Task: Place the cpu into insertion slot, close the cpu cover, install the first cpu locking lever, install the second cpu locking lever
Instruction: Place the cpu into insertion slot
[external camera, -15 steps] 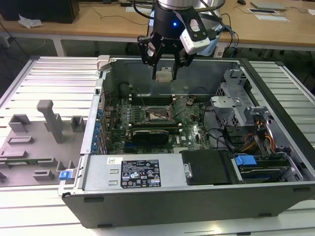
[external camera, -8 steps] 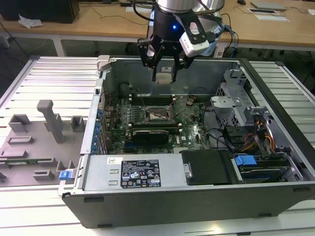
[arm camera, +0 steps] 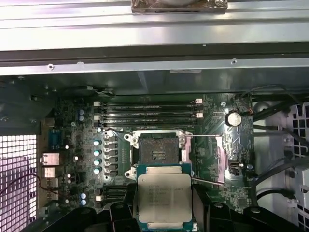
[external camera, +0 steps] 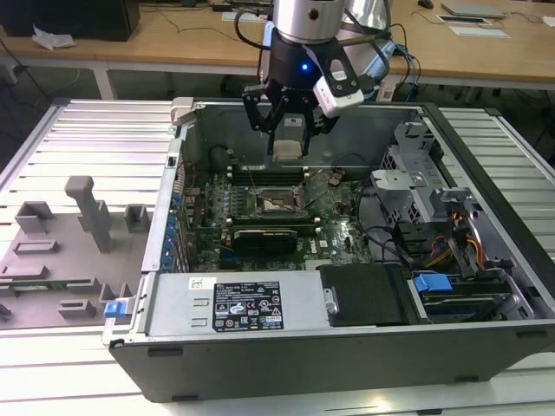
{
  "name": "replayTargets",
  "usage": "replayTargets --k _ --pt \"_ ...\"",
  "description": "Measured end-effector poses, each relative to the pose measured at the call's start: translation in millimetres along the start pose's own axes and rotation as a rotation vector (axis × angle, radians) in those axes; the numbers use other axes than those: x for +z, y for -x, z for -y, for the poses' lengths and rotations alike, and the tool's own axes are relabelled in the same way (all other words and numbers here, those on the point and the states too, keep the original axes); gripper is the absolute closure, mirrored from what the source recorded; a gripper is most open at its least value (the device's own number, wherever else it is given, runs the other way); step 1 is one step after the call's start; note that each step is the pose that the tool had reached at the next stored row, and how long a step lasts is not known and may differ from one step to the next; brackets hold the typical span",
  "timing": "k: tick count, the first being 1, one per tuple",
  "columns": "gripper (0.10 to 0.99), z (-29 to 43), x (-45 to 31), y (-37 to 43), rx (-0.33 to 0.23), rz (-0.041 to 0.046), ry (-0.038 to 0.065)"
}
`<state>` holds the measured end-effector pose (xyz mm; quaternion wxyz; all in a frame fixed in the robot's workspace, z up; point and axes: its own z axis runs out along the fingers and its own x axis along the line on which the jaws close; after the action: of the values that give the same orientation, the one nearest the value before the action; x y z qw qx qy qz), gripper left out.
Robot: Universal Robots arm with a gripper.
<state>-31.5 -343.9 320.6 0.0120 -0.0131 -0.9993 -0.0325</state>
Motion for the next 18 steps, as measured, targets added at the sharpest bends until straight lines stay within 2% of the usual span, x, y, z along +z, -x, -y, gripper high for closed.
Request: replayTargets --k 3,7,8,16,18 --pt "0.545 0.3 5.2 0.1 0.0 0.0001 -0.001" --pt "0.545 0.5 7.7 0.2 0.052 0.0033 -0.004" --pt "0.545 0.5 8.4 0.2 0.087 0.0056 -0.002" --pt "0.545 0.7 11.0 0.3 0.234 0.0148 0.001" --pt "0.545 0.8 12.0 0.3 0.289 0.0182 0.003"
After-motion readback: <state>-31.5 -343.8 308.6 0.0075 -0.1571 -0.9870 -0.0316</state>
